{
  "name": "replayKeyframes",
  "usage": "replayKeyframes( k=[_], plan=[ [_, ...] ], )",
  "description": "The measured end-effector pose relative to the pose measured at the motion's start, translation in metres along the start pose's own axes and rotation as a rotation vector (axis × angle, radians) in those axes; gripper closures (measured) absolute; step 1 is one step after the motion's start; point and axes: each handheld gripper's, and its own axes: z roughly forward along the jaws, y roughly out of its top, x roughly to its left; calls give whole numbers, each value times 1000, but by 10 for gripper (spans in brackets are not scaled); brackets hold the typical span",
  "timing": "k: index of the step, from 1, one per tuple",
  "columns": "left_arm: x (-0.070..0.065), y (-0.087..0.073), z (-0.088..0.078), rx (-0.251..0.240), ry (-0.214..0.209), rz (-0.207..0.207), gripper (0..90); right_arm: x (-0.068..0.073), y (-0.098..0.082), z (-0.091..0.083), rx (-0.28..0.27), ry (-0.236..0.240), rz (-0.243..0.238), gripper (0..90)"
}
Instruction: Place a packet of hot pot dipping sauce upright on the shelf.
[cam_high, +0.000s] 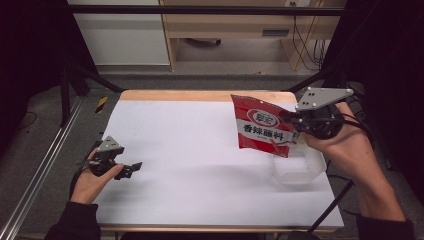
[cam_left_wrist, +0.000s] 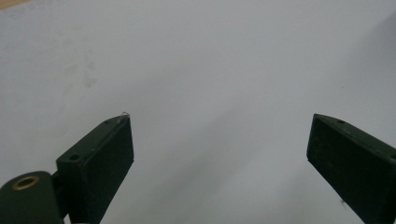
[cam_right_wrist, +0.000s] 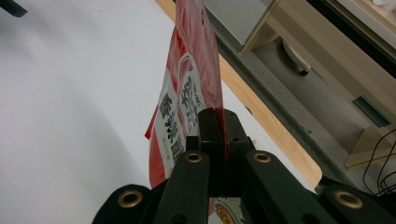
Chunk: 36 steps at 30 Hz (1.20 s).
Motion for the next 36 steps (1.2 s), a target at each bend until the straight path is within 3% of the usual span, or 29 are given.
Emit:
replayKeyframes(
  k=[12,36],
  plan=[
    [1,-1,-2,-5,8,-11,75,-3,-12,-20,3,-22,21,900],
    [2,-5,1,2,5,-17,75,-21,-56,-33,51,-66,99,900]
  ],
)
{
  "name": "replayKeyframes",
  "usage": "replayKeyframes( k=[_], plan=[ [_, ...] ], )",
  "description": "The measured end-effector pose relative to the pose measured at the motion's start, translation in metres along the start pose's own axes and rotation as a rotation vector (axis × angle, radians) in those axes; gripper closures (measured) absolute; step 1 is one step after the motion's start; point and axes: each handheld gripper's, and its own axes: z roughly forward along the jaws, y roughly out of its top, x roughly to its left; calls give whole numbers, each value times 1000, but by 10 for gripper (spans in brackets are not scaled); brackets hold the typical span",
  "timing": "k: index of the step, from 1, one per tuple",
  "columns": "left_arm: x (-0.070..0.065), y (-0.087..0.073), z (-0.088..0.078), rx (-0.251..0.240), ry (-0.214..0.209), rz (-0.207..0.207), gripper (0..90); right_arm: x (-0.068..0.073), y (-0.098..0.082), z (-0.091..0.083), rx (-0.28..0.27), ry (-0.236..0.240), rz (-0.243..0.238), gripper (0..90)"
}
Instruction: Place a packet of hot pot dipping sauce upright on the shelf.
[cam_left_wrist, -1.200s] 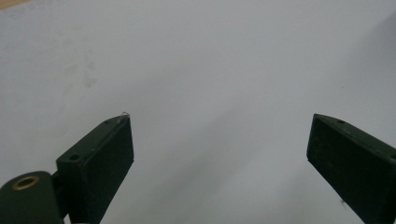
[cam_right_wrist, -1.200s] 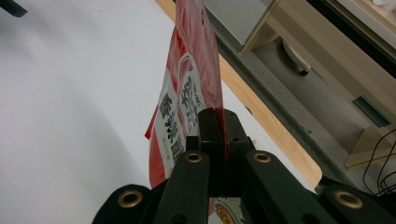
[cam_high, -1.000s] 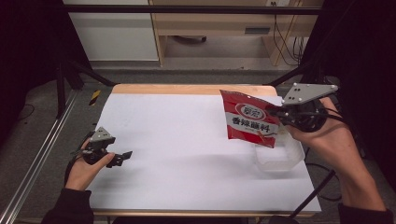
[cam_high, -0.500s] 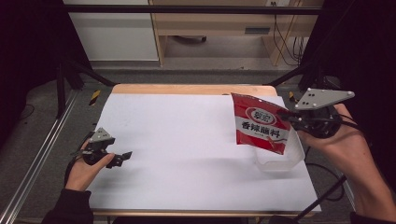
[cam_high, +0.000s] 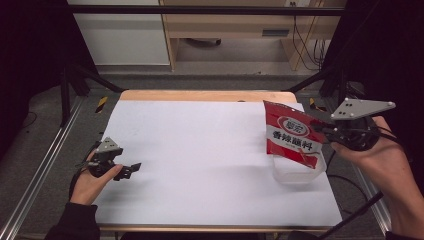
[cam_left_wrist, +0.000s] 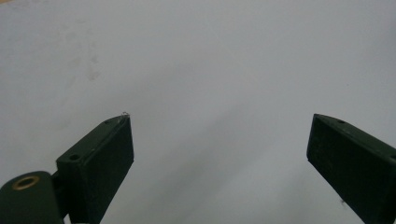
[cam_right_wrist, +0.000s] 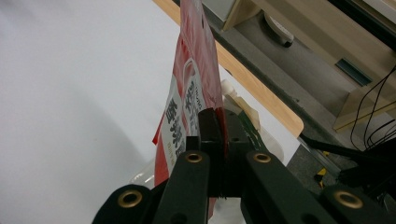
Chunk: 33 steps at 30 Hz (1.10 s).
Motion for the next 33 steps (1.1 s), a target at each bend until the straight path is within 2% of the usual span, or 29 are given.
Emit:
replayKeyframes(
  k=[7,14,26,33],
  plan=[
    [-1,0,1,2,-1,2,75,-11,-8,0,6,-18,29,900],
    [0,-1,1,4,-1,2,75,-18,-18,11,22,-28,58,900],
    [-1,-1,2,7,-3,5,75,-15,-46,33,27,3,134,900],
    [0,-2,3,11,-1,2,75,-17,-64,31,23,-6,185,900]
  ],
)
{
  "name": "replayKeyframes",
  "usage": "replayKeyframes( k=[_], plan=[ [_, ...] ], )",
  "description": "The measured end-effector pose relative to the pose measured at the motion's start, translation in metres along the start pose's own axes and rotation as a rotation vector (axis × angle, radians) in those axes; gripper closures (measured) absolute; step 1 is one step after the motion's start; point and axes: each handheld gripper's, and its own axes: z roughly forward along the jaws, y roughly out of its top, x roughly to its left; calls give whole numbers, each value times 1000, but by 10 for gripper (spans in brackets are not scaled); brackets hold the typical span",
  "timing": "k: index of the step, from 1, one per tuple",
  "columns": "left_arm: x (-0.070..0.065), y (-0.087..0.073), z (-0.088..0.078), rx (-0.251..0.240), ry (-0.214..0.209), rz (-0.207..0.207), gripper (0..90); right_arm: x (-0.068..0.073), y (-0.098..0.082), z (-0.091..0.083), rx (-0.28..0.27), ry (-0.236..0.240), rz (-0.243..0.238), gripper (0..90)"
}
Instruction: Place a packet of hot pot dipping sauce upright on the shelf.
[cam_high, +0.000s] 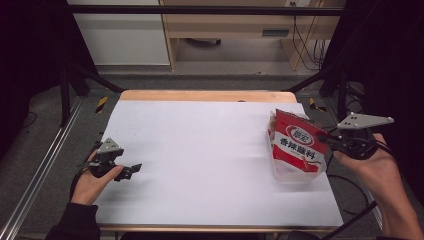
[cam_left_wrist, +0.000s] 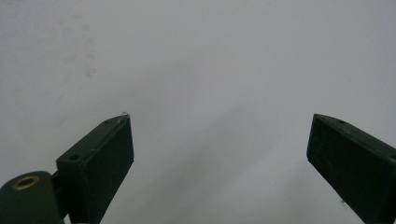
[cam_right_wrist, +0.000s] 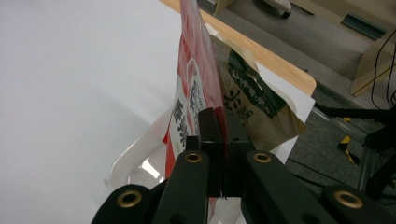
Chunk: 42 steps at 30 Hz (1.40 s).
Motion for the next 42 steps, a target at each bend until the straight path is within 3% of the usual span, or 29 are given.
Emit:
replayKeyframes(
  k=[8,13,18,26,35,42],
  plan=[
    [0,-1,2,6,1,-4,75,-9,-21,-4,41,-11,67,900],
    [1,-3,4,16,3,-4,75,-17,-33,-3,83,-31,84,894],
    [1,-4,4,18,3,-5,75,-18,-35,-3,73,-17,85,861],
    [1,-4,4,18,3,-5,75,-11,-26,3,59,-26,69,621],
    [1,-4,4,18,3,-3,75,-8,1,19,66,-70,44,328],
    [2,-4,3,13,3,-4,75,-4,19,26,59,-84,26,233]
  ],
)
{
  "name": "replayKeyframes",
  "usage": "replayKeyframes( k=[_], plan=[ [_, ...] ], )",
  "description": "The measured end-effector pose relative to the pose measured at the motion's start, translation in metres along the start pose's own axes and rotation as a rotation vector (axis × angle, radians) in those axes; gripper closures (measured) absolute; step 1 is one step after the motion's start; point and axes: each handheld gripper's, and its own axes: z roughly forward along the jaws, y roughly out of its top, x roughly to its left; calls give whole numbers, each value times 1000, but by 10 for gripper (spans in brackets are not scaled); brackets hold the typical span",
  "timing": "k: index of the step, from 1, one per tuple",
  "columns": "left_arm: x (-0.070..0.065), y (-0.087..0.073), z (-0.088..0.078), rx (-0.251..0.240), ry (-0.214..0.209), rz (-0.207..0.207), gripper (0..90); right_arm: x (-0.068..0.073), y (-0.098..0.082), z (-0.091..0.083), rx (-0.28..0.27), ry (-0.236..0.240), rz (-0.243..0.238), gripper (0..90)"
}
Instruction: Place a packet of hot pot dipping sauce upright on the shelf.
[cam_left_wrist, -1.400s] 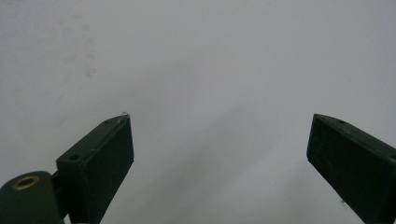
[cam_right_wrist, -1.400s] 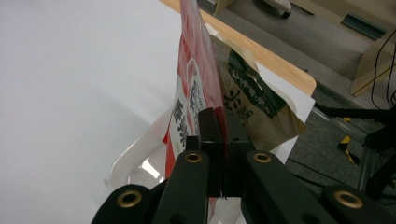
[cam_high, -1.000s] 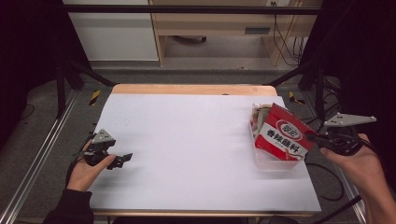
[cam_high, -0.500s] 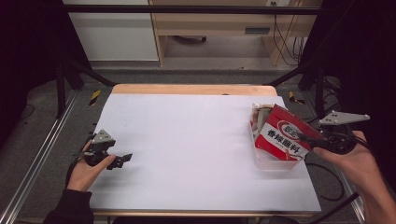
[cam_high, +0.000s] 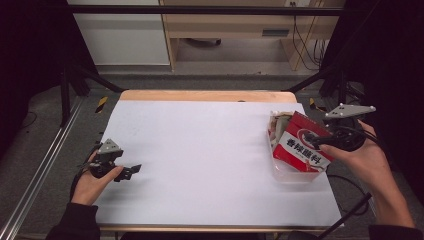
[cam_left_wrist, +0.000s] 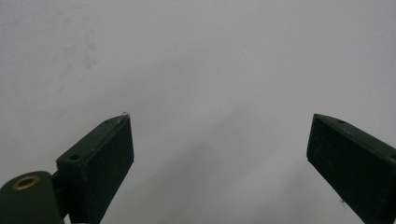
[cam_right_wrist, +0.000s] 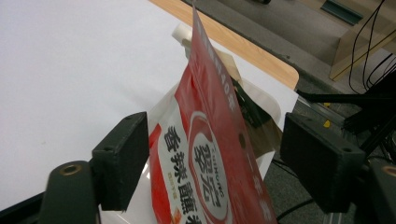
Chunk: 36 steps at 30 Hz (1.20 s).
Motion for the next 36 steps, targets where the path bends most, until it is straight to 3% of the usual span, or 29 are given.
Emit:
replayKeyframes(
  k=[13,21,36],
  plan=[
    [-2,1,1,3,9,15,75,15,30,-6,-65,-23,-12,168],
    [-2,1,0,-3,14,19,74,35,61,-8,-112,-22,-32,164],
    [-1,1,-3,-25,18,12,70,79,104,16,-152,36,-58,141]
  ],
)
